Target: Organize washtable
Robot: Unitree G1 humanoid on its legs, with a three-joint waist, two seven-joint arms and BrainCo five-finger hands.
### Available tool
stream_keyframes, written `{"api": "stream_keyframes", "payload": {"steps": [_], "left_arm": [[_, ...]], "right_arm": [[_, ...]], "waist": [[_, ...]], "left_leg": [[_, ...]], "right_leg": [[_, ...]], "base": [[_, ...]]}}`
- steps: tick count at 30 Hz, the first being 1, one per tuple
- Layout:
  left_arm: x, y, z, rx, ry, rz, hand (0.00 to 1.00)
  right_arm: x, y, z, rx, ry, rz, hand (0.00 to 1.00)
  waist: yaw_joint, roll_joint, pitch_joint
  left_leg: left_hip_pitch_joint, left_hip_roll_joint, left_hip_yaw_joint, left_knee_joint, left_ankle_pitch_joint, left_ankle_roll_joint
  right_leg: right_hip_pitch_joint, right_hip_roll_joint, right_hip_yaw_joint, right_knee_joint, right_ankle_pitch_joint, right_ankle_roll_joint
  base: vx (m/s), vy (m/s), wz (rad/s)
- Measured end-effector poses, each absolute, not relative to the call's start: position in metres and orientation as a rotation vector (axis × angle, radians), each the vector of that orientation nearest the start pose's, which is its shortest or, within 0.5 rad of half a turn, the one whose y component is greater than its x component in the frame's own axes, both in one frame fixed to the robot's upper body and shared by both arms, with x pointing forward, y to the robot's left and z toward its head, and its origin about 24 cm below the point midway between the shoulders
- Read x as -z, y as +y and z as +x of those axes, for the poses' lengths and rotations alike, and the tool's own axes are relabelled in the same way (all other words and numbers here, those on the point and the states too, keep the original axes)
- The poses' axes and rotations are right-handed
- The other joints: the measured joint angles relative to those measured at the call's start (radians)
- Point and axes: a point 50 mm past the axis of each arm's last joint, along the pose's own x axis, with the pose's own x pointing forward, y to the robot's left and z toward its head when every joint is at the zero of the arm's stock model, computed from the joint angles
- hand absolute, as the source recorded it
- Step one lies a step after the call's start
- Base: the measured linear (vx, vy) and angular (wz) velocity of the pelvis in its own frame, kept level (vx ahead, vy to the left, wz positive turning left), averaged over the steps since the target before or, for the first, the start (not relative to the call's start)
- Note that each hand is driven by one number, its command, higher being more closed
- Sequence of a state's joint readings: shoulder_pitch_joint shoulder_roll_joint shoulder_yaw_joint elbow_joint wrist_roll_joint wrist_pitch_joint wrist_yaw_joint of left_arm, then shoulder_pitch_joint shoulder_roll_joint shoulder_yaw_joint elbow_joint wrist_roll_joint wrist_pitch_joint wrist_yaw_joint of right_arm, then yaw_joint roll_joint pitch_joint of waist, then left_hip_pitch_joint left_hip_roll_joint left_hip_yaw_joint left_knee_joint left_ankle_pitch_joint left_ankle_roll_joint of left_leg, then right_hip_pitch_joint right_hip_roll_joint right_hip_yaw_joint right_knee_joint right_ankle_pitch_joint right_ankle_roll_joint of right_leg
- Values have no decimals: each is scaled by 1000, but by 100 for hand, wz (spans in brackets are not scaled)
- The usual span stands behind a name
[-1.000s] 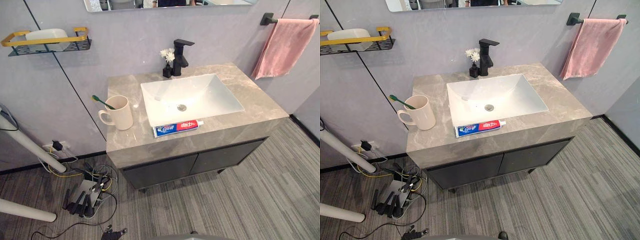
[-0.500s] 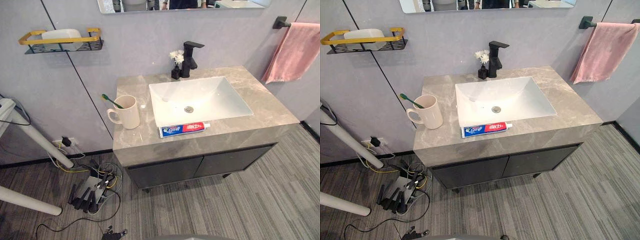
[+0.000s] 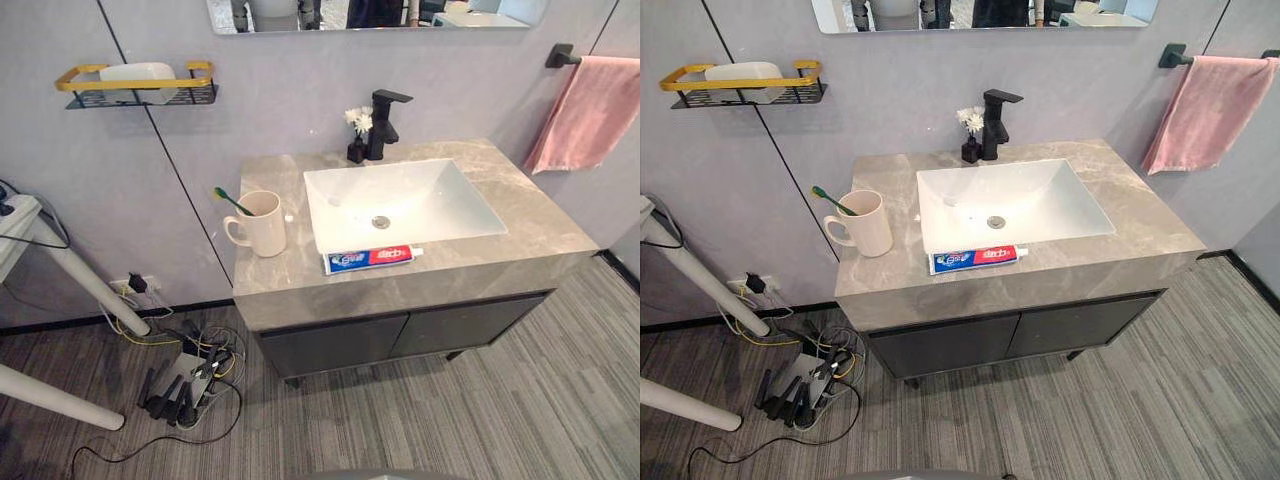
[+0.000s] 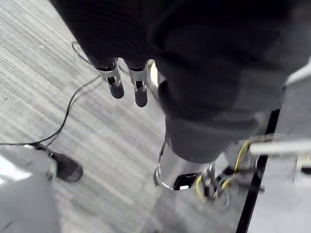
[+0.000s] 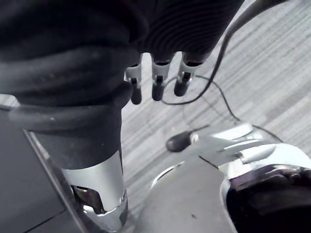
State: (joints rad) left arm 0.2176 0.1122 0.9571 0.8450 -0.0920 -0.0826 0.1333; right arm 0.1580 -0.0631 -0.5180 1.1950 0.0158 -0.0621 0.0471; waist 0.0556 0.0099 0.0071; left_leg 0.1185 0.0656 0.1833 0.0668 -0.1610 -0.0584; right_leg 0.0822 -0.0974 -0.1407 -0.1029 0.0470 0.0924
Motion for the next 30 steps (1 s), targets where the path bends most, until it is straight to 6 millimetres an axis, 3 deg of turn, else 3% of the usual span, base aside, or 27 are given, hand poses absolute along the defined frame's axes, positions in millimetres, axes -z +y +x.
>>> {"api": "stream_keyframes", "payload": {"steps": [1, 3, 6, 8, 9, 11, 12, 14, 15, 17, 18, 20, 21, 24, 27, 30], "left_arm": [[102, 346, 14, -1235, 737, -170, 0], [21, 387, 50, -1298, 358, 76, 0], [-63, 391, 78, -1321, 28, 352, 0], [-117, 367, 104, -1279, -227, 493, 0], [-127, 357, 111, -1245, -286, 505, 0], [-160, 308, 147, -1010, -514, 494, 0], [-167, 295, 155, -948, -569, 473, 0], [-190, 238, 180, -666, -755, 368, 0], [-195, 225, 184, -590, -792, 340, 0], [-205, 177, 201, -309, -876, 261, 0], [-212, 143, 206, -100, -929, 227, 0], [-218, 118, 209, 62, -973, 203, 0], [-220, 90, 214, 233, -993, 183, 0], [-207, 48, 229, 472, -920, 195, 0], [-187, 30, 244, 562, -805, 215, 0], [-153, 28, 264, 567, -634, 283, 0]], "right_arm": [[171, -223, 24, 527, 1215, 265, 0], [171, -220, 28, 503, 1202, 252, 0], [170, -218, 35, 474, 1184, 232, 0], [169, -219, 37, 463, 1173, 219, 0], [168, -219, 38, 461, 1169, 214, 0], [168, -216, 42, 445, 1159, 211, 0], [168, -216, 43, 438, 1159, 208, 0], [168, -213, 48, 407, 1151, 192, 0], [168, -212, 49, 399, 1148, 186, 0], [167, -211, 53, 361, 1144, 158, 0], [167, -211, 55, 344, 1142, 145, 0], [166, -212, 56, 343, 1137, 147, 0], [166, -213, 57, 341, 1134, 153, 0], [165, -213, 64, 331, 1124, 165, 0], [165, -218, 66, 340, 1124, 164, 0], [164, -220, 67, 342, 1121, 158, 0]], "waist": [[13, 1, -1], [40, -2, -15], [43, 7, -34], [44, 17, -44], [46, 20, -46], [46, 22, -46], [45, 23, -45], [33, 25, -42], [33, 24, -42], [14, 26, -42], [11, 28, -46], [10, 34, -45], [0, 36, -44], [-42, 49, -49], [-54, 59, -46], [-72, 63, -43]], "left_leg": [[0, -1, -2, -1, 1, 2], [-17, -6, -23, 4, 9, 4], [-22, -15, -40, 7, 13, 7], [-13, -18, -50, 11, 15, 11], [-13, -19, -51, 11, 15, 12], [-13, -21, -57, 19, 16, 14], [-11, -21, -58, 20, 16, 14], [-6, -17, -48, 20, 16, 14], [-7, -16, -46, 20, 16, 14], [0, -14, -41, 21, 16, 14], [1, -13, -24, 20, 16, 13], [1, -13, -9, 20, 16, 13], [1, -14, 4, 20, 16, 14], [2, -17, 15, 20, 16, 14], [19, -16, 23, 19, 16, 13], [33, -12, 37, 7, 15, 12]], "right_leg": [[1, -1, -2, 0, 0, 0], [-1, -8, -23, 4, 0, 0], [4, -17, -40, 4, 0, 0], [21, -26, -51, 4, 0, 0], [22, -27, -51, 4, 1, 2], [30, -31, -51, 4, 5, 7], [32, -30, -51, 4, 5, 7], [35, -27, -47, 4, 8, 5], [34, -26, -45, 4, 8, 5], [32, -24, -40, 4, 9, 5], [23, -22, -22, 3, 16, 4], [14, -21, -8, 2, 20, 4], [7, -22, 6, 3, 23, 6], [0, -25, 22, 4, 26, 9], [0, -21, 50, 2, 31, 8], [0, -14, 63, 0, 34, 5]], "base": [[-49, -24, 13], [-49, -23, 28], [-32, -4, 20], [-45, 1, 17], [-63, -3, 11], [-80, -6, 7], [-87, -16, 1], [-90, -24, -13], [-76, -26, -16], [-39, -20, -15], [-20, -7, -26], [-25, 3, -29], [-21, 4, -25], [-15, 0, -17], [-25, -10, -28], [-59, -27, -18]]}}
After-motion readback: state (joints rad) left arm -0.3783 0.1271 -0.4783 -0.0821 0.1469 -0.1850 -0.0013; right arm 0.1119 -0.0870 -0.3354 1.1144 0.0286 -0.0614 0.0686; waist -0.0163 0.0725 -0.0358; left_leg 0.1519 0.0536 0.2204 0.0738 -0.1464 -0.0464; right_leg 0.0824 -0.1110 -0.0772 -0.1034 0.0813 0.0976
